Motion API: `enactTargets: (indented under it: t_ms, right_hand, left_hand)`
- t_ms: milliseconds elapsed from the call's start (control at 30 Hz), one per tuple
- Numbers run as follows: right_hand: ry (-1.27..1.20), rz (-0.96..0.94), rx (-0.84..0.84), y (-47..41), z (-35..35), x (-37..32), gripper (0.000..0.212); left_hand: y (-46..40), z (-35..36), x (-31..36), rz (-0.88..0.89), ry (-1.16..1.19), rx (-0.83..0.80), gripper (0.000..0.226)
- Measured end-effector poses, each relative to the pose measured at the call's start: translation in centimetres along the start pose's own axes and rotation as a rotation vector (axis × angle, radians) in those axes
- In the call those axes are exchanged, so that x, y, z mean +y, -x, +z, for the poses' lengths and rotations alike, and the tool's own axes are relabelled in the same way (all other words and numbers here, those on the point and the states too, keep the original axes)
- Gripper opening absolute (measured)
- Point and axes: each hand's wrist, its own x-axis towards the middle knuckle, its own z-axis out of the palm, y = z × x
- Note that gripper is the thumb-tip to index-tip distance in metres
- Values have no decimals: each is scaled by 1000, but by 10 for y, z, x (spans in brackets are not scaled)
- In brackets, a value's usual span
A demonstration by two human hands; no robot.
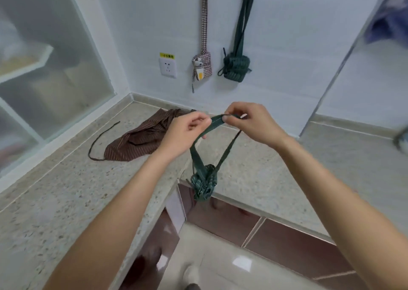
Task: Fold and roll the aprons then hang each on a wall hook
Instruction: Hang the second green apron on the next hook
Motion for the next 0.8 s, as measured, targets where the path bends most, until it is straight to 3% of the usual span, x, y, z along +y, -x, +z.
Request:
enactTargets:
  t_ms: [67,200,367,467,567,800]
  right_hand:
    - [11,17,86,-6,-24,14,9]
    - [-102,93,105,-22,-53,27,11]
    - [-432,157,168,-51,-91,31,5]
    - [-560,146,205,-67,-118,38,19]
    - [-593,117,196,-87,-145,44,17]
    - [-446,11,399,-137,-199,58,19]
  left_hand:
    - [-30,11,15,36,24,-55,14]
    - [-83,25,32,36,217,-176,21]
    - [-152,31,45,193,308,-263,12]
    - [-195,37,52,411,11,-44,17]
    - [-242,46,63,665,-239,179,20]
    - [-331,71,76,1018,-121,299,18]
